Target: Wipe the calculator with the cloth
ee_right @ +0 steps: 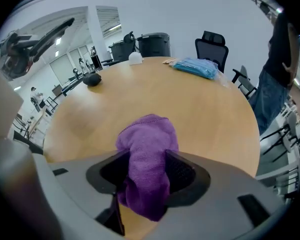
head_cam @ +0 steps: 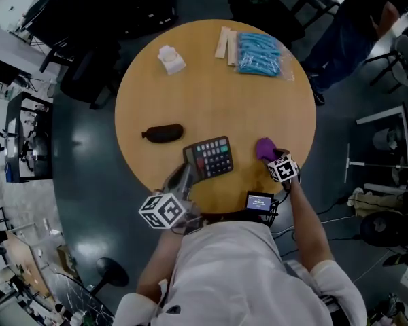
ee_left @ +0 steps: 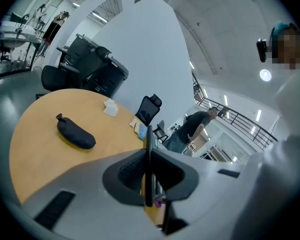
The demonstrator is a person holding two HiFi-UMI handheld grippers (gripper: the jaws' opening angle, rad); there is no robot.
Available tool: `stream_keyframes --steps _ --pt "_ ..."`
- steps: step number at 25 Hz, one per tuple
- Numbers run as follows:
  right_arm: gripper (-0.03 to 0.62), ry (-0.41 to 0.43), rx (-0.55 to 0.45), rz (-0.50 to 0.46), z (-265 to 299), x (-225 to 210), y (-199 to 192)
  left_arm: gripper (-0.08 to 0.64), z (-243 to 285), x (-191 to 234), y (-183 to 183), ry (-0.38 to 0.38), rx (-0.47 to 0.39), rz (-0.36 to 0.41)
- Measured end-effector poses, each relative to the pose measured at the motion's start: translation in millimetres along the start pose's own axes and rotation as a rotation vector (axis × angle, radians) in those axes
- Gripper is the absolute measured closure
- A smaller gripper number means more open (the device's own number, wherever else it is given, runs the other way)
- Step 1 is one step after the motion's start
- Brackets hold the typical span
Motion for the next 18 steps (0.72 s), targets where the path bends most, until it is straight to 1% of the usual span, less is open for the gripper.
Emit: stream_keyframes --steps 2,5,7,10,15,18 --pt "0.399 -0.019 0.002 -0.004 0 -1 -1 0.517 -1 0 -1 0.011 0.003 -0.008" --pt "0.448 -0.039 0.003 -0.027 2 -2 1 0.517 -1 0 -1 0.02 -0.001 -0.018" --pt "0.468 -0.044 -0.003 -0.034 3 -2 1 0.517 -1 1 -2 0.021 -0.011 -0.03" --pt "0.491 -0.05 -0.028 -0.006 -4 -3 2 0.517 -2 -2 -3 0.017 -0.021 -0.037" --pt "0.499 -0.068 -0.133 0.073 -37 0 20 0.517 0 -6 -4 0.019 -0.018 -0.036" --pt "0.5 -0.072 -0.235 0.109 -68 9 41 0.517 3 -7 -7 0.012 -0.01 -0.064"
Point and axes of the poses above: the fingertips, and each gripper's own axes: z forward along the fingers, x to its left, y out of its top, the point moved 6 cm from there along -z, backward along the fingers, and after that the axes turned 9 degrees about -x, right-handed, at the moved point
